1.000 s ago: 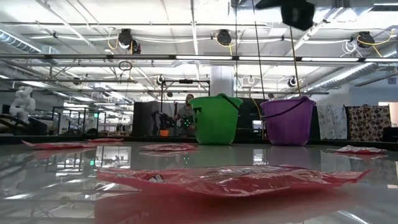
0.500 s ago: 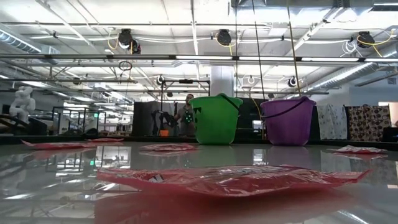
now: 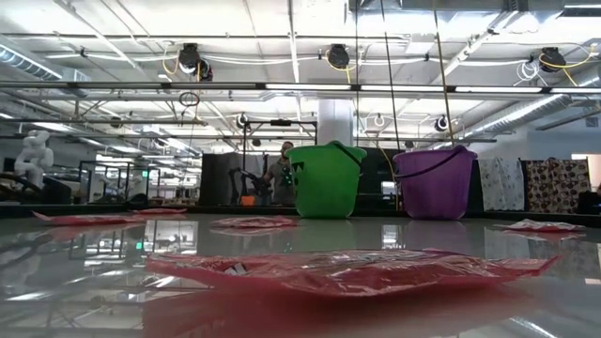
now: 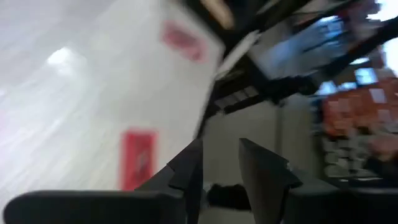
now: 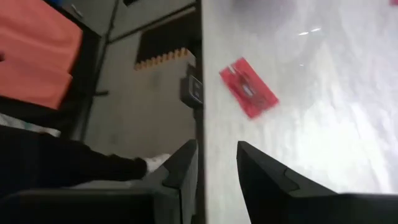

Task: Sort candy by brand, put in halloween buckets
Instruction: Put the red candy into the bottom violet bucket

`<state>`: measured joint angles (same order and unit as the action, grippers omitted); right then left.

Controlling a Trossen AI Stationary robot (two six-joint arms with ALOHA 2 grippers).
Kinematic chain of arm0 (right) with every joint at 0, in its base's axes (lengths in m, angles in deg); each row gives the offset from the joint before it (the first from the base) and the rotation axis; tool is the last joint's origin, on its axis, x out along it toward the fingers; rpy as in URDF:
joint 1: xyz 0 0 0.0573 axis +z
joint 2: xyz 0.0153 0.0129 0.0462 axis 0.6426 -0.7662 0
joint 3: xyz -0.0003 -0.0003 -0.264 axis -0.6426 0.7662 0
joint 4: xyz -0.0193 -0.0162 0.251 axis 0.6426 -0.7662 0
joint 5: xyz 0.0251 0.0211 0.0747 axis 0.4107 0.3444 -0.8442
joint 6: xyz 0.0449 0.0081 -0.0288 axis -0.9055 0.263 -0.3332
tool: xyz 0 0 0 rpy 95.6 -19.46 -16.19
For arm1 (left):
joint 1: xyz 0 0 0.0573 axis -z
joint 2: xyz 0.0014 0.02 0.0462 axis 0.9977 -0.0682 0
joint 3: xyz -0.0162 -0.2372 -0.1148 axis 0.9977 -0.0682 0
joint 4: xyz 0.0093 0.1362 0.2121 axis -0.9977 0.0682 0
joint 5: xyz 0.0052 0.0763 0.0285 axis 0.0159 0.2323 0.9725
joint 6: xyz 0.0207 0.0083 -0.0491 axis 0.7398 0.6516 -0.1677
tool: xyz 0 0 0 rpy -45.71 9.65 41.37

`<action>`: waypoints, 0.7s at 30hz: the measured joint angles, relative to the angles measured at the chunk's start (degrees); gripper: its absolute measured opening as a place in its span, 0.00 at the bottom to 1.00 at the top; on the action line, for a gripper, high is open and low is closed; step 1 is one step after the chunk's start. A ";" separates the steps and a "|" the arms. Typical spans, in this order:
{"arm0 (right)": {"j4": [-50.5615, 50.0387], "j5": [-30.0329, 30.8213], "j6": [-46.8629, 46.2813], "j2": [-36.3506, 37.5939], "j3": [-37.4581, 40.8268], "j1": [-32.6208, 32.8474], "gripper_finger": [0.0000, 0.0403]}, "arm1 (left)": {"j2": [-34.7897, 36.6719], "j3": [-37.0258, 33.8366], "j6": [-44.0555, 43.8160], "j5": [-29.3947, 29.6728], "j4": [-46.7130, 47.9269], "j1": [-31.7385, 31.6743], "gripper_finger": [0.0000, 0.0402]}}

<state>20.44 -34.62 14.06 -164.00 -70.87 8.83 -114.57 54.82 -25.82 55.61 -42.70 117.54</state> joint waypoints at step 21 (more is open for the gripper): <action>-5.94 1.49 -0.40 0.02 0.02 0.04 0.26 | -39.26 22.51 28.25 -5.49 1.14 -4.32 0.26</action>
<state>14.50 -33.13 13.66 -163.97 -70.84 8.87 -153.83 77.33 2.43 50.12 -41.55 113.21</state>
